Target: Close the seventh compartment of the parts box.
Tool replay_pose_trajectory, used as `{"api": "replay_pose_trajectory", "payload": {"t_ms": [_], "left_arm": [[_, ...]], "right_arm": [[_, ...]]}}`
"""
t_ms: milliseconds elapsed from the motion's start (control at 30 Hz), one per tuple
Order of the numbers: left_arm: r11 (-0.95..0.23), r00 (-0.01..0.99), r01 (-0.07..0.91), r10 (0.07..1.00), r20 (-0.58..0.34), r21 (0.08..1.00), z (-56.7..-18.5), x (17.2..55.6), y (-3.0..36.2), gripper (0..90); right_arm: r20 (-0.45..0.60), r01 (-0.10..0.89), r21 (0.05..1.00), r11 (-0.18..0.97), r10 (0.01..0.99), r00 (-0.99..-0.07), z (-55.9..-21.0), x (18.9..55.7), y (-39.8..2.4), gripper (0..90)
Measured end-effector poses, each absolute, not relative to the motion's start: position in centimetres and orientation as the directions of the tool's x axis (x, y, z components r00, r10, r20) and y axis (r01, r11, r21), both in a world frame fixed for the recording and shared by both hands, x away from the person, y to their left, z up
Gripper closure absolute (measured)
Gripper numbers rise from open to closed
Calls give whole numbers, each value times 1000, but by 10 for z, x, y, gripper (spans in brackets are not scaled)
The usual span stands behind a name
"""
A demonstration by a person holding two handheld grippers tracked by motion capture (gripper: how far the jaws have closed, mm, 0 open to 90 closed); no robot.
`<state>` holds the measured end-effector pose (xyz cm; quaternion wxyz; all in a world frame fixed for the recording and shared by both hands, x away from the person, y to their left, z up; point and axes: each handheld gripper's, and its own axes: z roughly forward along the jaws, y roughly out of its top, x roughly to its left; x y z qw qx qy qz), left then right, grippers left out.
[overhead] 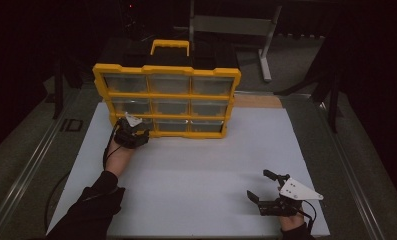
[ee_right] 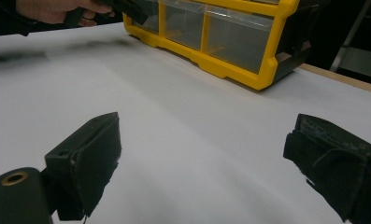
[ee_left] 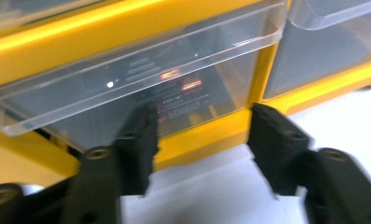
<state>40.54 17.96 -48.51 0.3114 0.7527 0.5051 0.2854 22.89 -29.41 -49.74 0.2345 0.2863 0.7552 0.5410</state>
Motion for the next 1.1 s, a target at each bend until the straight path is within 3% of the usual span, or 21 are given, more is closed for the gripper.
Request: {"api": "replay_pose_trajectory", "payload": {"t_ms": [400,767,1100], "left_arm": [[-268,340,607,939,61,748,-483,405,179,0],[-327,397,599,914,83,731,-484,404,176,0],[-340,455,599,890,42,725,-481,403,175,0]], "right_arm": [[-45,178,952,249,688,-725,-497,228,-294,89],[-44,179,952,250,688,-724,-497,228,-294,90],[-45,178,952,251,688,-725,-497,228,-294,90]]}}
